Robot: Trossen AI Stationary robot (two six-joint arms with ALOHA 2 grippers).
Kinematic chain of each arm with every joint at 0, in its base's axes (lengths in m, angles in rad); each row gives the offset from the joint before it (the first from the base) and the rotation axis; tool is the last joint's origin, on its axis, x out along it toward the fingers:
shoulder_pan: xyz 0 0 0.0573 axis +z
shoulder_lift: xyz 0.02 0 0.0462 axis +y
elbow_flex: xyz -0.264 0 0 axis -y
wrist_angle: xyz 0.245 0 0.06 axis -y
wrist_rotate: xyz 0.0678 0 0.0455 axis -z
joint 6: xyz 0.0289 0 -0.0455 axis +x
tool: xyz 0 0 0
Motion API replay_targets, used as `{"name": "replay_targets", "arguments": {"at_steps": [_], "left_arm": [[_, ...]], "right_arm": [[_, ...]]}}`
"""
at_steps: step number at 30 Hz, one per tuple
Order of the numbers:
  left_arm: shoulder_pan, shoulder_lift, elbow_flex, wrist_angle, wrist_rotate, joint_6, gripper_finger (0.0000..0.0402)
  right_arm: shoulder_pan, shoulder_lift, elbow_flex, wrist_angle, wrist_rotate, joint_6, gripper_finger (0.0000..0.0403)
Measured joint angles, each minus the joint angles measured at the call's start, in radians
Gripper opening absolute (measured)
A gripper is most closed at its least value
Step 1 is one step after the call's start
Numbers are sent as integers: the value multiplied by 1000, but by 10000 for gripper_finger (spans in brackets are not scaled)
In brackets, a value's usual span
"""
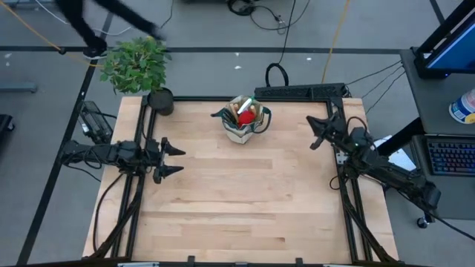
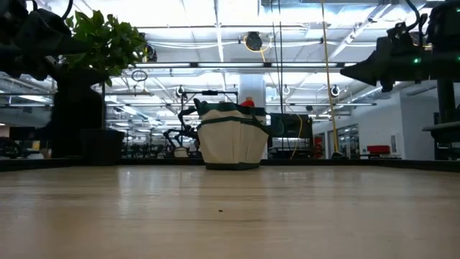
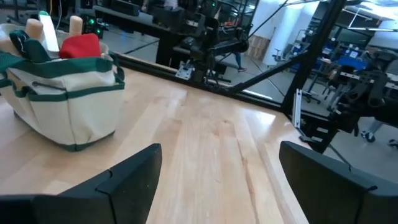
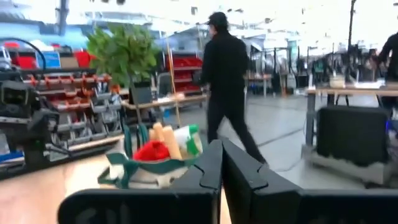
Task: Pick & Place Garden tools in Gardening bag
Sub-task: Return to Home Position
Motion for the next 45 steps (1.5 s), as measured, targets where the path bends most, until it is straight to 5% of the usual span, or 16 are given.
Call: {"name": "replay_targets", "arguments": {"at_steps": [10,16,33,45], "left_arm": [[0,0,0,-4,8,-1,333],[0,0,0,-3,8,0,333],[0,0,0,-1,8,5,333],[0,0,-1,0,8,5,333]], "right_arm": [[0,2,-2,-53,-129,109,0],[0,6,-3,-60,-128,231,0],[22,-64,-4,-72,-125,237,0],[68,-195,-4,-293,168,-103,0]]}}
